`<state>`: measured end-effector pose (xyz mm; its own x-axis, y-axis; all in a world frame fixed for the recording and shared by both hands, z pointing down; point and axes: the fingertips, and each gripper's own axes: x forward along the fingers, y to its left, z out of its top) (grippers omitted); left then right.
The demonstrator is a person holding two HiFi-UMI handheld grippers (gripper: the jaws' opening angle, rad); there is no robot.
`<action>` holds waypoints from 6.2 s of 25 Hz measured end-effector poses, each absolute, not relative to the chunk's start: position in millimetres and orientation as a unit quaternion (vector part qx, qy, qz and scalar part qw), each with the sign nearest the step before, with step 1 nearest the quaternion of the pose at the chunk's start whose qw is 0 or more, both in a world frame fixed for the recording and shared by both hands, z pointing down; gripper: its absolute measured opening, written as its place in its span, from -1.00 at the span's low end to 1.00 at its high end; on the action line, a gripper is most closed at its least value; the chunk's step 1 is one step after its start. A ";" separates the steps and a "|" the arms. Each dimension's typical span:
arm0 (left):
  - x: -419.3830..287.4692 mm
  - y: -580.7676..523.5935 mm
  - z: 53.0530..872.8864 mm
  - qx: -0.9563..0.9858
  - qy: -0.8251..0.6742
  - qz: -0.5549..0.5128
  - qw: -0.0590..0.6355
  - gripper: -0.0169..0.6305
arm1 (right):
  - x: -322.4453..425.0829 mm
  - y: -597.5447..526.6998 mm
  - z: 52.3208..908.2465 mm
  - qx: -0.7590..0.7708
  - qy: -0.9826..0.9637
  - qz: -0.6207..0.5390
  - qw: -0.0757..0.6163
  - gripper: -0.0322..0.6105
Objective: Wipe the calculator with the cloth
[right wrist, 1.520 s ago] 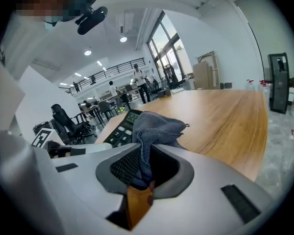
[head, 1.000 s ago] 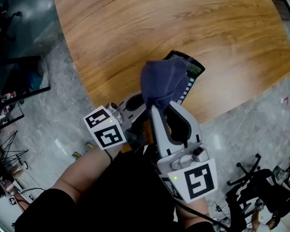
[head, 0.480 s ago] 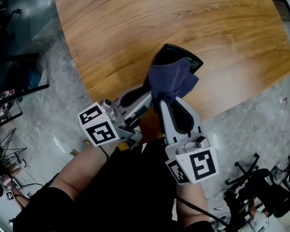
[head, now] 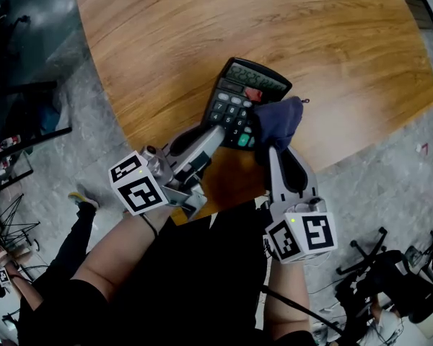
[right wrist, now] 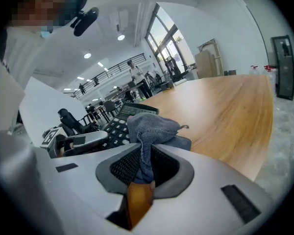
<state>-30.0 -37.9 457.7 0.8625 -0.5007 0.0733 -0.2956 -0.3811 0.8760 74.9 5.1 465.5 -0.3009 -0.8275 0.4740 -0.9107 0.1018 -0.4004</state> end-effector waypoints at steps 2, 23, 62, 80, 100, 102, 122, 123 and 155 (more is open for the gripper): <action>-28.3 -38.3 457.4 0.824 -0.241 -0.105 0.502 -0.74 | 97.2 7.1 465.1 0.608 -0.723 0.322 0.062 -0.71; -3.7 -19.2 465.4 0.826 -0.203 -0.086 0.519 -0.74 | -2.3 -13.5 374.9 0.523 -0.803 0.284 -0.024 -0.71; -8.9 -17.9 424.2 0.765 -0.140 -0.196 0.597 -0.74 | 102.6 2.3 435.0 0.631 -0.764 0.132 0.026 -0.71; -1.1 -22.2 405.4 0.751 -0.129 -0.188 0.619 -0.74 | 12.9 28.9 424.8 0.507 -0.859 0.034 0.067 -0.71; -0.7 -24.5 305.3 0.768 -0.125 -0.201 0.595 -0.74 | 108.1 0.6 326.8 0.614 -0.786 -0.039 0.061 -0.71; -0.9 -24.0 291.5 0.768 -0.124 -0.208 0.593 -0.74 | 98.0 -4.2 315.5 0.603 -0.794 -0.048 0.059 -0.71; 6.9 -10.7 246.7 0.748 -0.107 -0.238 0.611 -0.74 | 49.2 27.1 261.9 0.524 -0.843 -0.100 0.067 -0.71; 6.0 -9.8 246.9 0.746 -0.106 -0.238 0.613 -0.74 | 59.0 24.2 260.9 0.536 -0.836 -0.099 0.067 -0.71; -0.4 0.8 232.1 0.708 -0.088 -0.263 0.650 -0.74 | 20.1 13.7 243.3 0.523 -0.843 -0.117 0.037 -0.71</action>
<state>-0.4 0.8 232.1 0.8468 -0.4652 -0.2580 0.2174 -0.1401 0.9660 20.1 13.7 243.3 -0.4497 -0.8911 -0.0605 -0.8738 0.4249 0.2364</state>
